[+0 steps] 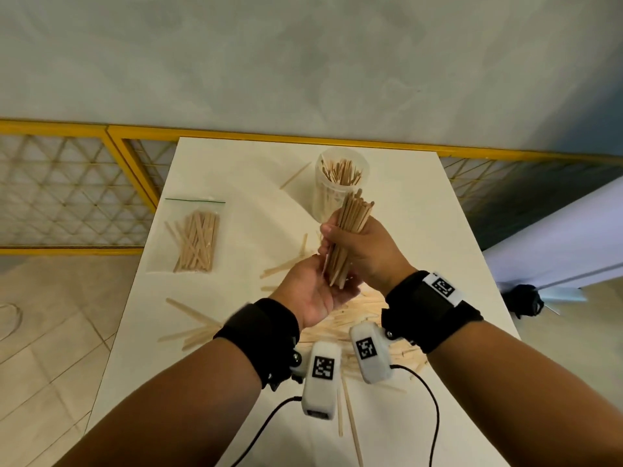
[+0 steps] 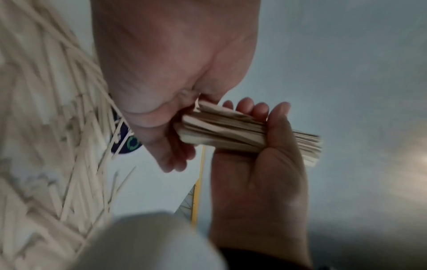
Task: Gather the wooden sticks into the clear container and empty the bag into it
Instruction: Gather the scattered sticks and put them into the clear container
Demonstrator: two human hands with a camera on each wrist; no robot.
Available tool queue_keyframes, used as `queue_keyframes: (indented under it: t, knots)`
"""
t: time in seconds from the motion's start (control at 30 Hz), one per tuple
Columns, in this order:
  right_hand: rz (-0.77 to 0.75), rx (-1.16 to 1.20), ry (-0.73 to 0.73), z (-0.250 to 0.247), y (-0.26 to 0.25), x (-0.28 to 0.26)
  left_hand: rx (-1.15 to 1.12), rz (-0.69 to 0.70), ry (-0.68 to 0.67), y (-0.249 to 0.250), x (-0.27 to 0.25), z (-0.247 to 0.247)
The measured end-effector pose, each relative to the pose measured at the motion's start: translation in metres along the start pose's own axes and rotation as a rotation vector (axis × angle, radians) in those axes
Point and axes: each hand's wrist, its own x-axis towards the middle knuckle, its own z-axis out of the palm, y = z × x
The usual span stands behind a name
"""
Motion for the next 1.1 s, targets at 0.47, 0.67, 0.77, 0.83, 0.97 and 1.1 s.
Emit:
queue_keyframes:
  t: [0.47,0.67,0.77,0.83,0.97,1.1]
  knots:
    - [-0.35,0.439,0.485,-0.06,-0.064,0.167,1.801,0.388,0.383,0.152,0.159,-0.058]
    - [-0.13,0.279,0.581,-0.071,-0.027,0.197,2.201,0.186,0.301,0.169,0.207,-0.058]
    - [-0.17,-0.007,0.57,-0.08,-0.015,0.199,2.314,0.174,0.278,0.162,0.21,-0.062]
    - [-0.188,-0.203,0.463,-0.082,-0.011,0.196,2.337,0.236,0.277,0.153,0.204,-0.067]
    - [-0.169,-0.355,0.351,-0.081,0.0,0.186,2.279,0.331,0.263,0.131,0.18,-0.079]
    - [-0.354,-0.403,0.632,-0.085,0.005,0.166,2.214,0.381,0.265,0.101,0.146,-0.093]
